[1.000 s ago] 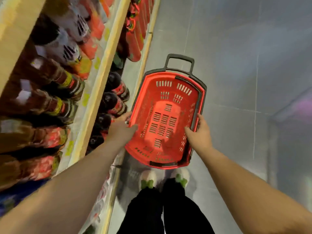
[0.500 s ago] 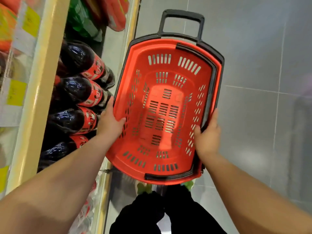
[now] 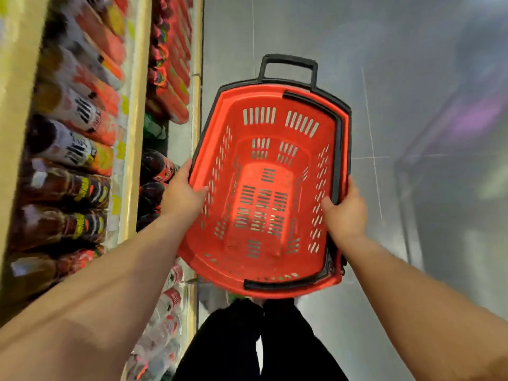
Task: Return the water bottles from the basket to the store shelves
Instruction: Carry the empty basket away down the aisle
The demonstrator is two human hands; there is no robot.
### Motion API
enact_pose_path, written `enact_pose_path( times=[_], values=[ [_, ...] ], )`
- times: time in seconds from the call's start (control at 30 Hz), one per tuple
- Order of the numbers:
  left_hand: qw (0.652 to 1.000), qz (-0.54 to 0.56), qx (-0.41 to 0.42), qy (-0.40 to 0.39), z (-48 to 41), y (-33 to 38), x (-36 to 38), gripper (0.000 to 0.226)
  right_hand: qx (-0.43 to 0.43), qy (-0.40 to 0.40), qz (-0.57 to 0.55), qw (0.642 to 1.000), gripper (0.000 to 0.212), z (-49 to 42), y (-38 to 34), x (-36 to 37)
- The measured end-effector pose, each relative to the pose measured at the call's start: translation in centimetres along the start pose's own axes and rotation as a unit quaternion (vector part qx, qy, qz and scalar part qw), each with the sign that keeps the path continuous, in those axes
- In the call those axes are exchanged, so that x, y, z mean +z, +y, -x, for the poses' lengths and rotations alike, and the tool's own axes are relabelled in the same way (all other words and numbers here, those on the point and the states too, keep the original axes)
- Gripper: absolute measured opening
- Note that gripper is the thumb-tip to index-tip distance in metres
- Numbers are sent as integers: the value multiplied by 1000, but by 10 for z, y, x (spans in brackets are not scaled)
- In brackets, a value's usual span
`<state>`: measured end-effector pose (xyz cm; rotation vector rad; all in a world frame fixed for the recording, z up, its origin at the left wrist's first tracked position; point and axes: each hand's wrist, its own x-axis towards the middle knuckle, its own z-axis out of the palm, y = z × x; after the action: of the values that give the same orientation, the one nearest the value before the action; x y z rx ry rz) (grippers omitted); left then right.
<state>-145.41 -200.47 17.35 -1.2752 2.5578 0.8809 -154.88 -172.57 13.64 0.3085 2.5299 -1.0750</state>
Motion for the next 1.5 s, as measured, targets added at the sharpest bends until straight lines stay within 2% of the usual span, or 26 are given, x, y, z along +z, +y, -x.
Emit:
enact_pose_path(
  times=[0.3,0.5,0.6,0.8,0.93,1.03,1.23,1.33,1.5],
  values=[
    [981,60,182,-9,21,138,-52,73,-21,164,-76,983,65,29,-51,-148],
    [948,80,290,-101,7,228,-40,76,62,275,-114,953,71,55,-48,-200],
    [921,62,354,-153,15,275,-26,74,98,332,-155,925,59,76,-37,-214],
    [846,25,459,-271,65,338,28,73,190,453,-192,849,44,141,9,-231],
    [791,-13,506,-344,132,362,75,73,278,521,-199,782,48,196,51,-240],
    [748,-44,548,-373,193,374,114,72,342,551,-217,729,57,237,90,-246],
    [651,-71,619,-433,354,392,187,61,400,608,-253,637,54,317,185,-285],
    [623,-72,625,-465,432,401,224,66,424,621,-270,602,60,357,234,-316],
    [594,-93,652,-462,555,416,274,71,453,643,-265,558,64,415,308,-373]
  ],
)
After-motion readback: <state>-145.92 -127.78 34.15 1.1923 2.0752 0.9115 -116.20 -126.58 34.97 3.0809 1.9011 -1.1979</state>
